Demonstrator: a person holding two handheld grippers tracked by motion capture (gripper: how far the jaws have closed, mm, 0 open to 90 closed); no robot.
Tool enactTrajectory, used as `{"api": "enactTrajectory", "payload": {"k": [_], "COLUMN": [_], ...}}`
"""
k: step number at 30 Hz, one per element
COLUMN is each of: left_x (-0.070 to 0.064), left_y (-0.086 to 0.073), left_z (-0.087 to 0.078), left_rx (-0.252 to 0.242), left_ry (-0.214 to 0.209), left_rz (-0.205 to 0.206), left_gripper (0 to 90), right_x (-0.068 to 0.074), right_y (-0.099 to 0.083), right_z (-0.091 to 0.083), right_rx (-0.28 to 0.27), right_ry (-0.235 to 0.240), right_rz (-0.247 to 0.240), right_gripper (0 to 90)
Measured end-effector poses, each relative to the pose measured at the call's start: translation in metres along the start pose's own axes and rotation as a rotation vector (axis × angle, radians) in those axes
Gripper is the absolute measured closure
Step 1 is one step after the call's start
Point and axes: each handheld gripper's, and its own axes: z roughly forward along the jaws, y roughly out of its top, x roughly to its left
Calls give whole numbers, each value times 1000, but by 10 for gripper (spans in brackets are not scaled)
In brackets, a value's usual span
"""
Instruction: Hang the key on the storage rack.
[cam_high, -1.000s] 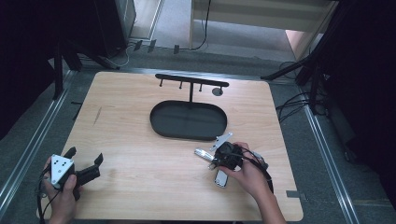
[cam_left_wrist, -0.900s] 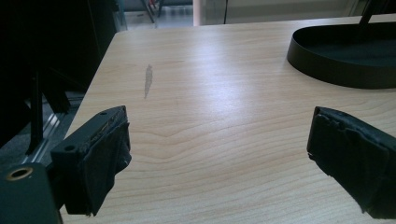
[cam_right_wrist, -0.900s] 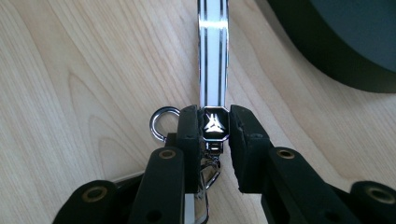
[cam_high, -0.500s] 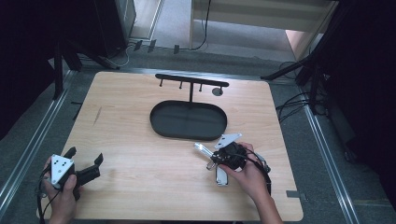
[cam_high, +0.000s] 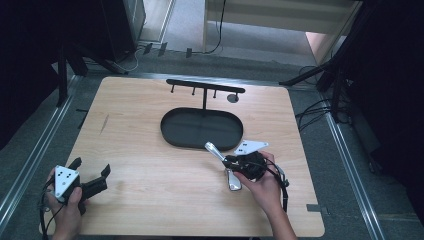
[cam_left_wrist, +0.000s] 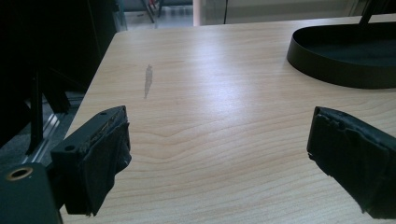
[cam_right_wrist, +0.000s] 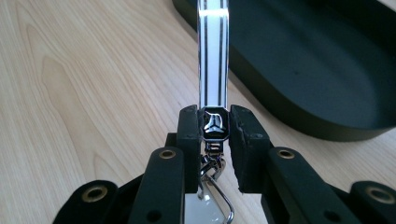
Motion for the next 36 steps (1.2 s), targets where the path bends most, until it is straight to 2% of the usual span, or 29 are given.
{"api": "enactTrajectory", "payload": {"k": [4, 5, 7, 9, 11, 16, 17, 22, 28, 29, 35, 36], "left_x": [0, 0, 0, 0, 0, 0, 0, 0, 0, 0, 1, 1], "left_y": [0, 0, 0, 0, 0, 0, 0, 0, 0, 0, 0, 0], "left_z": [0, 0, 0, 0, 0, 0, 0, 0, 0, 0, 0, 0], "left_rx": [0, 0, 0, 0, 0, 0, 0, 1, 1, 0, -1, -1], "left_ry": [0, 0, 0, -1, 0, -1, -1, -1, -2, -2, -3, -3], "left_rz": [0, 1, 1, 1, 0, 0, 0, 1, 0, -1, -3, -4], "left_gripper": [63, 63, 63, 63, 63, 63, 63, 63, 63, 63, 63, 63], "right_x": [0, -1, 0, 0, 0, -1, -1, -1, 0, 0, -2, -4], "right_y": [2, 3, 3, 6, 6, 11, 13, 16, 29, 35, 45, 49], "right_z": [-1, -1, -1, -2, -2, -3, -2, 0, 7, 8, 13, 15], "right_rx": [-42, -68, -75, -112, -122, -192, -224, -269, -327, -356, -416, -446], "right_ry": [11, 20, 22, 37, 41, 72, 81, 97, 110, 117, 132, 159], "right_rz": [24, 36, 39, 52, 54, 82, 98, 123, 132, 142, 169, 180], "right_gripper": [754, 754, 754, 754, 755, 754, 754, 755, 755, 755, 755, 755]}}
